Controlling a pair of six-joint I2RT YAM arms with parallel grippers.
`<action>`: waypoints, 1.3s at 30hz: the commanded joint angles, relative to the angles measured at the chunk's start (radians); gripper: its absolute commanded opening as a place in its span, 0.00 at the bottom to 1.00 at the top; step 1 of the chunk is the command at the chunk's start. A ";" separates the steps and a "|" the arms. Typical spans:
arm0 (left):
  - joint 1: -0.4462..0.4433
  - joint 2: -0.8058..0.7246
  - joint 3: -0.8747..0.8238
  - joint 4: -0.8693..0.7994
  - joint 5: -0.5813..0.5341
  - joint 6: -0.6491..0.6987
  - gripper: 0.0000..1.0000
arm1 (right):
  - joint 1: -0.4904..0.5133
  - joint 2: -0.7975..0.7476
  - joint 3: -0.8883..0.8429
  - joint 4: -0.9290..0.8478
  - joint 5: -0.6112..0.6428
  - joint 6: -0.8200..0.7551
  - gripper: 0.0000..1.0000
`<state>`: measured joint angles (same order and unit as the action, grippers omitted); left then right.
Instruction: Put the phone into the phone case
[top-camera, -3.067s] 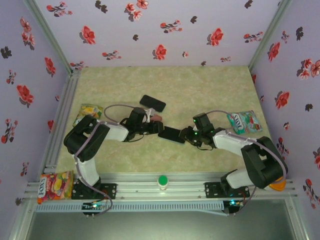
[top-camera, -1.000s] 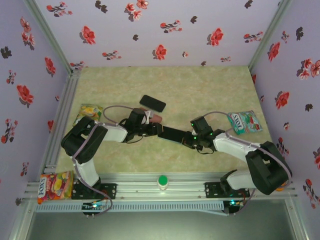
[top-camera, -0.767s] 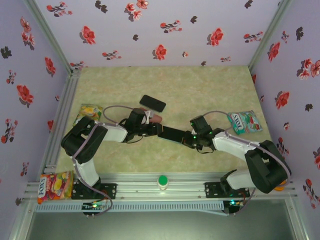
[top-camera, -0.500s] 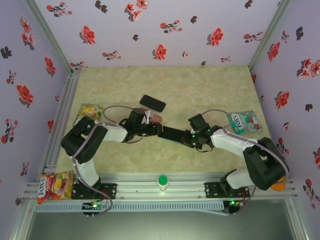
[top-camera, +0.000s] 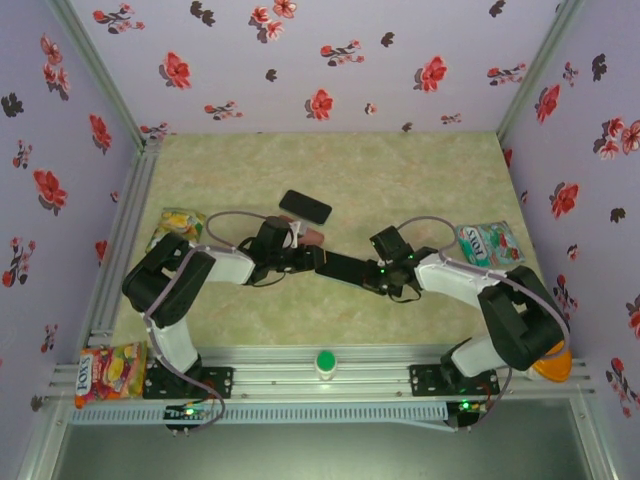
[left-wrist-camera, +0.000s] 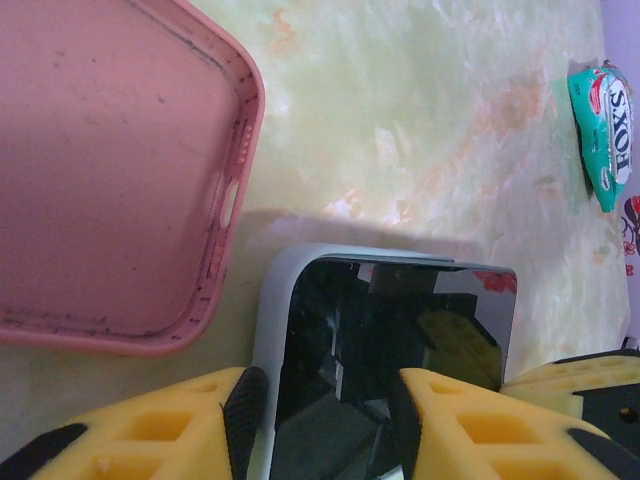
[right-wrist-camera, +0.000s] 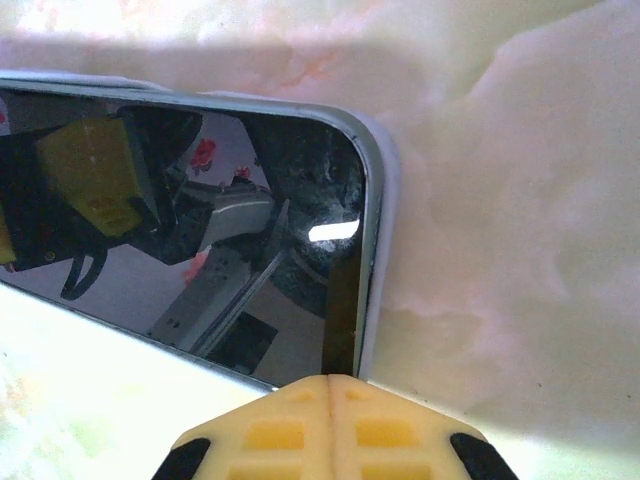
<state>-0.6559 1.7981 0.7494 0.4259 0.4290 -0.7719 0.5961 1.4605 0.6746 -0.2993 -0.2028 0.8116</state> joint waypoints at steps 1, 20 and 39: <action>-0.004 -0.013 -0.019 -0.033 0.007 0.014 0.44 | 0.014 0.075 -0.047 -0.012 0.071 0.004 0.00; -0.004 -0.046 -0.036 -0.044 -0.040 0.015 0.44 | 0.010 -0.143 0.086 -0.134 0.116 -0.038 0.00; -0.004 -0.094 -0.028 -0.104 -0.065 0.025 0.44 | -0.122 -0.017 0.160 -0.072 0.036 -0.158 0.00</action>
<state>-0.6563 1.7275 0.7300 0.3473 0.3763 -0.7712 0.4778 1.4223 0.8101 -0.3962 -0.1501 0.6811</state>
